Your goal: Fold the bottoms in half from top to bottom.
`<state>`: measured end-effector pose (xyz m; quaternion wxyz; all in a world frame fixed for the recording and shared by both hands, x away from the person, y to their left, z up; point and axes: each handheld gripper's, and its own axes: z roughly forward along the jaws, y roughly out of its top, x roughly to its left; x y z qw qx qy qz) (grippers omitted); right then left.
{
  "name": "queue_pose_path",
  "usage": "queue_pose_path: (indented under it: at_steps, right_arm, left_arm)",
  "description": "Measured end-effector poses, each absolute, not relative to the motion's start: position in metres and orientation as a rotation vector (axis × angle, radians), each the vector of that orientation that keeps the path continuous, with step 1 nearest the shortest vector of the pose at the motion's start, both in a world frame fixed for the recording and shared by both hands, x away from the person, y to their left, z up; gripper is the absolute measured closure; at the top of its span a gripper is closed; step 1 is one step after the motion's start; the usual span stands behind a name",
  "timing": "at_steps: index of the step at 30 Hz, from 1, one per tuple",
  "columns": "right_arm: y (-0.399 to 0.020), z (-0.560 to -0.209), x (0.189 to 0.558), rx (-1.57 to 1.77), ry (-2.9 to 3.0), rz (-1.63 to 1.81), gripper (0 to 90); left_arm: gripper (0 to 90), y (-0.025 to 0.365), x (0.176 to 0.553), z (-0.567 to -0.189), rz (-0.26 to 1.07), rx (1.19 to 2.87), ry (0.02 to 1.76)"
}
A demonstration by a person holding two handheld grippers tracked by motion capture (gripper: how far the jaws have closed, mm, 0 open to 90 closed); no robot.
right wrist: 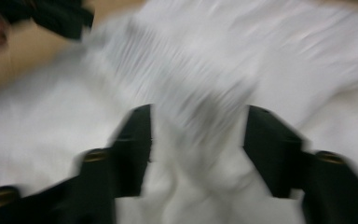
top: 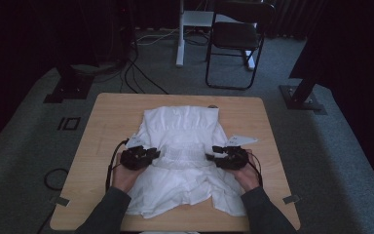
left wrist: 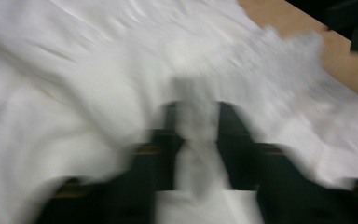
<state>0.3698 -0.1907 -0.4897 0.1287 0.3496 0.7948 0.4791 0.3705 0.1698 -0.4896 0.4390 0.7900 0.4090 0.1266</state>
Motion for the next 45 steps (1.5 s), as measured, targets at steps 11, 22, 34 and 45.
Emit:
queue_pose_path:
  at_steps: [11,22,34,45]
  right_arm:
    - [-0.158,-0.53,0.436,1.217,2.44,1.2,77.3]
    - [-0.174,-0.52,0.379,0.967,2.519,1.296,72.2]
    - [-0.184,-0.535,0.345,0.912,2.562,1.132,65.4]
    - [-0.223,-0.557,0.332,1.144,2.385,0.968,63.3]
  left_arm:
    - [85.7,0.138,0.411,-0.527,0.235,2.058,1.087]
    - [77.6,0.146,0.347,-0.526,0.236,2.081,0.902]
    - [62.7,0.155,0.313,-0.534,0.312,2.128,0.915]
    - [63.8,0.202,0.299,-0.551,0.568,2.179,1.133]
